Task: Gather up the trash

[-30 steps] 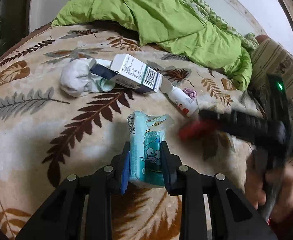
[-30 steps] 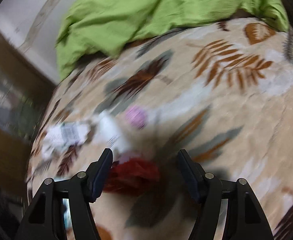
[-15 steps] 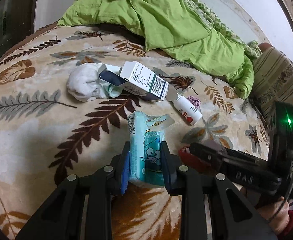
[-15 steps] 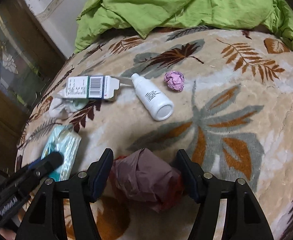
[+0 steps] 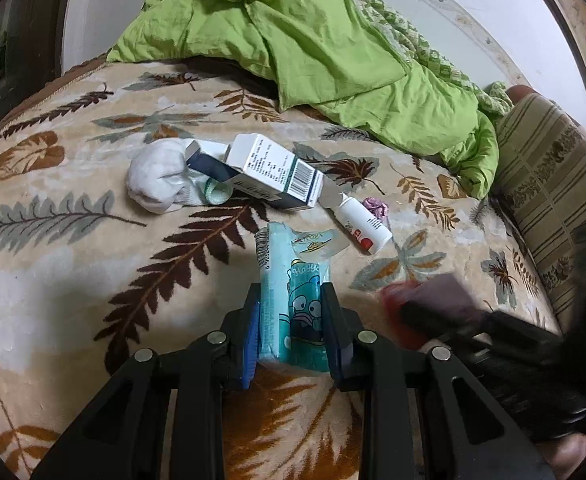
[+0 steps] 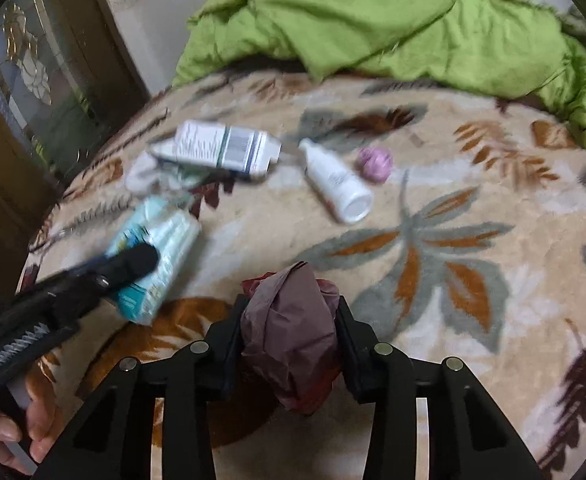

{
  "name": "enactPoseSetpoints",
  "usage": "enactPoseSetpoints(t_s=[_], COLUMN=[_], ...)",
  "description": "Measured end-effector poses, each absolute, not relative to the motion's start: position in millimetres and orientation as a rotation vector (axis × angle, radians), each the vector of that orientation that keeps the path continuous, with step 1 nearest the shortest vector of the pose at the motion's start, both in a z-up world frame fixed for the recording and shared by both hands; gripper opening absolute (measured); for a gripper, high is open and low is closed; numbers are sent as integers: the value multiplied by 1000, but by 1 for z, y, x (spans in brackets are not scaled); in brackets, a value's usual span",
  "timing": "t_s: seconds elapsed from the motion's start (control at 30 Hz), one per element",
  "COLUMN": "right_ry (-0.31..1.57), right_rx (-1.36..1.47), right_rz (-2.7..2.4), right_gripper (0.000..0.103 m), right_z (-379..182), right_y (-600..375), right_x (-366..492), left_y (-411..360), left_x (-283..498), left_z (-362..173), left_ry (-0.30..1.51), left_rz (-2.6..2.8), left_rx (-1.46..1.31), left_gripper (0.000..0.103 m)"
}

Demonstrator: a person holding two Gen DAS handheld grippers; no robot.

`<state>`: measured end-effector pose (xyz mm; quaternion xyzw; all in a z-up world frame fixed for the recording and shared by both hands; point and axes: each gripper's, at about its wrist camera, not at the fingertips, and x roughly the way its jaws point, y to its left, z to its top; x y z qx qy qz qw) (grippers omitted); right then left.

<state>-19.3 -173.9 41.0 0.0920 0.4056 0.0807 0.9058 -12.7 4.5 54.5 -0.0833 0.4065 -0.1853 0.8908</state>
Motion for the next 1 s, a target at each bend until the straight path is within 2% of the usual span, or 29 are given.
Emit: enactPoseSetpoints(t_s=[0.23,1.0], right_ry=[666,657], right_rx=[272,276], right_rz=[21,-19], right_gripper=[43,43], right_z=[79,74], right_y=[-184,-206], right_x=[-60,-45], left_y=[-6,-17], left_x=[-19,-20], left_z=[57,58], left_ry=[812,767], left_rz=[-354,-305], left_rx=[-98,-16], left_gripper=[27,27])
